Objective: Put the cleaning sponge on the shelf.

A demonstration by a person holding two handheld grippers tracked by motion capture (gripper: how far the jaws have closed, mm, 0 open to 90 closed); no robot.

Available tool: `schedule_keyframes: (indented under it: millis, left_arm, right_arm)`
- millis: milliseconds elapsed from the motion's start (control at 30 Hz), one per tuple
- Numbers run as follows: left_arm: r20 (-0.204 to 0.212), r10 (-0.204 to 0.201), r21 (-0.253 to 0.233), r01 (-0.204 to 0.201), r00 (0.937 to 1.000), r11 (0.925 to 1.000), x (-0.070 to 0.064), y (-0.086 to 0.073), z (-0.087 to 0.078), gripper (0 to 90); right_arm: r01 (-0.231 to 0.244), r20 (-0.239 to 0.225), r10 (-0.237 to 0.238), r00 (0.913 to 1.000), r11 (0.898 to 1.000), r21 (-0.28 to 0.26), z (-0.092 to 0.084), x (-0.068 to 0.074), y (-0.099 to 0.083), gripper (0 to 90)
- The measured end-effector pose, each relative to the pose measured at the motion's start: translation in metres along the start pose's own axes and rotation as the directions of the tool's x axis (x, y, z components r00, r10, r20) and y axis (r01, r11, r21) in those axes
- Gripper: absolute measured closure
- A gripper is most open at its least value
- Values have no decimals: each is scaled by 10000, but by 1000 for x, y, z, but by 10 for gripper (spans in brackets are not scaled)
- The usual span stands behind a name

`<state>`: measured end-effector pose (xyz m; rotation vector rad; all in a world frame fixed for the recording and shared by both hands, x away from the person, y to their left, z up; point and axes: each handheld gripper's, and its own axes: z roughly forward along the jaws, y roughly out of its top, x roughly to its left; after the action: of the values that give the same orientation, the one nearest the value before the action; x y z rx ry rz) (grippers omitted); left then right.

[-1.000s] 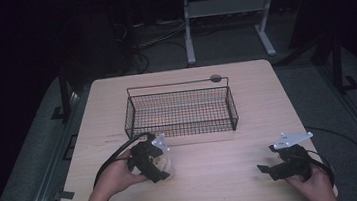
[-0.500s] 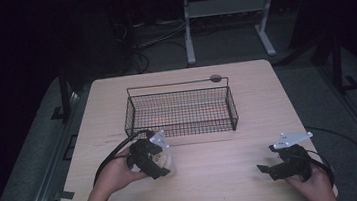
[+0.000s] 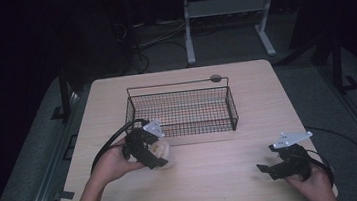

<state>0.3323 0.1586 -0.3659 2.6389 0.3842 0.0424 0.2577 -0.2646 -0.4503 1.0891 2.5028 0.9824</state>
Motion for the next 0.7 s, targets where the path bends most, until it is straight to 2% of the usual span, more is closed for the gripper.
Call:
schedule_keyframes:
  millis: [267, 367, 700]
  left_arm:
    - [-63, 80, -86, -80, 9999, 9999, 9, 13, -12, 269]
    - [-193, 256, -7, -256, 9995, 9997, 12, 21, -16, 269]
    - [-101, 367, -169, -369, 9993, 9992, 25, 42, -23, 269]
  right_arm:
    - [13, -20, -13, 10000, 10000, -10, 0, 0, 1, 161]
    - [19, -15, -19, 10000, 10000, -28, 1, 0, 1, 161]
    - [0, -20, 0, 10000, 10000, -5, 1, 0, 1, 161]
